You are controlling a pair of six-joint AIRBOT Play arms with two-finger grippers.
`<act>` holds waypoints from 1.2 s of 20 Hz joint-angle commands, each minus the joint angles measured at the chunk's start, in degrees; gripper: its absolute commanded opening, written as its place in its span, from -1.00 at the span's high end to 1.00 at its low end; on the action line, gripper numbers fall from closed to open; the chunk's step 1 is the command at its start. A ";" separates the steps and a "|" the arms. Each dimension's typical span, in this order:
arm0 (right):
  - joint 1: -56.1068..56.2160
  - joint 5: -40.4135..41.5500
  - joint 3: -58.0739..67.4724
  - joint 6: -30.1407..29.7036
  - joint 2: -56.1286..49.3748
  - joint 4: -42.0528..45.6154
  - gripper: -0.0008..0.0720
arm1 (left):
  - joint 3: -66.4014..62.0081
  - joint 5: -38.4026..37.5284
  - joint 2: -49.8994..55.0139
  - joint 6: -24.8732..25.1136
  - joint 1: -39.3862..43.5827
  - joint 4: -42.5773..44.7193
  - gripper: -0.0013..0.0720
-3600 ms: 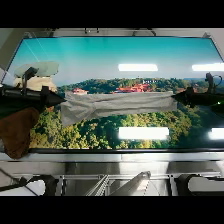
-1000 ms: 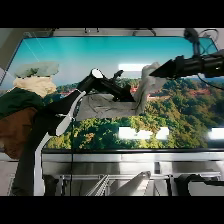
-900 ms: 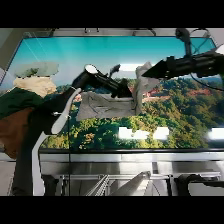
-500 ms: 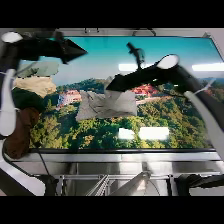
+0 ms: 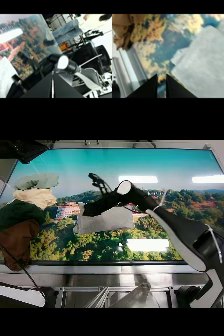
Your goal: Fold the shirts.
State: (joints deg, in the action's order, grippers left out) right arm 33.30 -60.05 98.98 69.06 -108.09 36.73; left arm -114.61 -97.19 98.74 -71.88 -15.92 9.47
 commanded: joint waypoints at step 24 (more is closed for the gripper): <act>-20.94 -7.96 -12.37 5.68 -2.80 -6.32 0.94 | 19.10 -1.73 -0.48 7.37 3.87 -0.11 0.96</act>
State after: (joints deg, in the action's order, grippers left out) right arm 13.98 -68.16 85.67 78.72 -113.01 37.56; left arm -95.55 -98.39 98.26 -64.51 -12.08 9.34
